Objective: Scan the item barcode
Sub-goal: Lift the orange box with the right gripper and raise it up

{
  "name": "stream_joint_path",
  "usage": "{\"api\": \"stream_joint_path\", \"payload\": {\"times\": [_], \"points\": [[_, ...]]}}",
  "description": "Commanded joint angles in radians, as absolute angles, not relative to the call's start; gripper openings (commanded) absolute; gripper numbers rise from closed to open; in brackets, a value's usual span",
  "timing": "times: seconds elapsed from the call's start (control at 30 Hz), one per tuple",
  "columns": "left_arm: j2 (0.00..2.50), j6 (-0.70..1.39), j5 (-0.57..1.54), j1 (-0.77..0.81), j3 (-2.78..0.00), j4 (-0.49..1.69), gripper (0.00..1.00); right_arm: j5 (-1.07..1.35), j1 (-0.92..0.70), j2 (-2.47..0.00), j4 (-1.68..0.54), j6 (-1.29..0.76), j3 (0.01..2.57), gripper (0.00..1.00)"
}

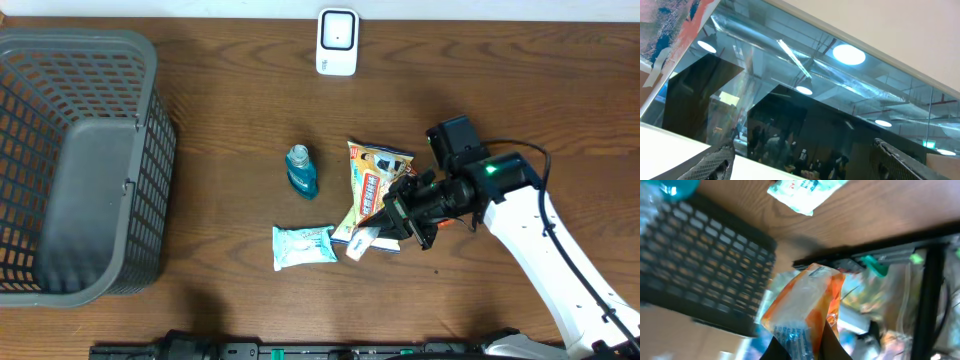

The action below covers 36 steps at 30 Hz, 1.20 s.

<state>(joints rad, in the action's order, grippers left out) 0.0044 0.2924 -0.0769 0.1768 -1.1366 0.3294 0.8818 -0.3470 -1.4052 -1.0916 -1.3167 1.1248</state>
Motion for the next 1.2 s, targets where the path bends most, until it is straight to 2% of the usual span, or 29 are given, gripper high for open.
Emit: {"api": "stream_joint_path", "payload": {"times": [0.0, 0.17, 0.27, 0.43, 0.6, 0.8, 0.97, 1.17], "points": [[0.003, 0.302, -0.064, 0.173, -1.136, 0.324, 0.86, 0.907, -0.324, -1.394, -1.083, -1.605, 1.135, 0.02], [0.003, 0.302, -0.064, 0.173, -1.136, 0.324, 0.86, 0.904, -0.304, -1.395, -1.005, -1.823, 1.135, 0.02], [0.003, 0.302, -0.064, 0.173, -1.136, 0.323, 0.86, 0.905, -0.3, -1.399, -0.947, -1.88, 1.135, 0.02], [0.003, 0.302, -0.064, 0.173, -1.136, 0.323, 0.86, 0.934, -0.294, -1.412, -0.883, -1.881, 1.135, 0.02], [0.003, 0.301, -0.064, 0.173, -1.136, 0.323, 0.86, 1.08, -0.263, -1.452, -0.798, -1.877, 1.135, 0.02], [0.003, 0.301, -0.064, 0.173, -1.136, 0.323, 0.86, 1.357, -0.199, -1.544, -0.495, -1.749, 1.135, 0.01], [0.003, 0.301, -0.064, 0.173, -1.136, 0.324, 0.86, 1.562, -0.163, -1.639, -0.198, -1.724, 1.135, 0.01], [0.003, 0.301, -0.064, 0.173, -1.136, 0.324, 0.86, 1.562, -0.15, -1.692, -0.146, -1.728, 1.135, 0.01]]}}
